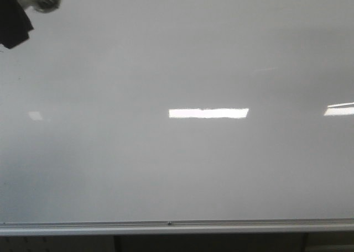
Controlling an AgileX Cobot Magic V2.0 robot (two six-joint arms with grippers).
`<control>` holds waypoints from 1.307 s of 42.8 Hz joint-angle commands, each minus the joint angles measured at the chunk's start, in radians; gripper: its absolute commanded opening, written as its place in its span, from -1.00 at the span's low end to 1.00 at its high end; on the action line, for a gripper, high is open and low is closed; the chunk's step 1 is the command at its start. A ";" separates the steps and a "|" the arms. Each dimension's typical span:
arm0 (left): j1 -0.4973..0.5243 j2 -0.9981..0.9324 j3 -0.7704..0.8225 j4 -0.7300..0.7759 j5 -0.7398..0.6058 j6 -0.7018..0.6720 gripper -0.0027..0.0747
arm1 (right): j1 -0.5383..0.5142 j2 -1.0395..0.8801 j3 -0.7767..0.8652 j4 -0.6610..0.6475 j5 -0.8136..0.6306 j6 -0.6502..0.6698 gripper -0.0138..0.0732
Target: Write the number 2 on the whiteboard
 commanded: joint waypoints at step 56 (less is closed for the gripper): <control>-0.330 0.177 -0.215 -0.212 0.013 0.514 -0.98 | 0.595 0.343 -0.344 0.554 0.320 -0.965 0.73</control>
